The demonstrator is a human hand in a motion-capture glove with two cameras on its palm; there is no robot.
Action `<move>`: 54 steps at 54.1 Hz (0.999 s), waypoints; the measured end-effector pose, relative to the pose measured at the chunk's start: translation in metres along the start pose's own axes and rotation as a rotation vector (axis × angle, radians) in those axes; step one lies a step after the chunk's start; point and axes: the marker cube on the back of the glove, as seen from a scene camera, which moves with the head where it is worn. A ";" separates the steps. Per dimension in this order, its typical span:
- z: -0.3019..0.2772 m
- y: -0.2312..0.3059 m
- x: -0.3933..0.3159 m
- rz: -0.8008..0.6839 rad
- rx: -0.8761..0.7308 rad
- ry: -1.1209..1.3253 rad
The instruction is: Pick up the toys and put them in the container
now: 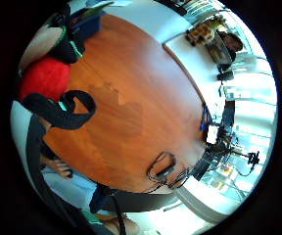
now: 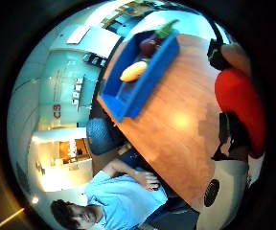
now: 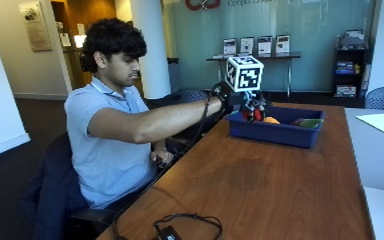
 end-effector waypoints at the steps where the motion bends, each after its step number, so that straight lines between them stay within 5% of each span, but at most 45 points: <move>1: -0.005 -0.005 -0.007 -0.012 0.007 -0.011; 14: -0.039 -0.074 -0.111 -0.147 0.064 -0.110; 28: -0.014 -0.100 -0.179 -0.242 -0.112 -0.101; 54: -0.035 -0.071 -0.127 -0.154 -0.068 0.022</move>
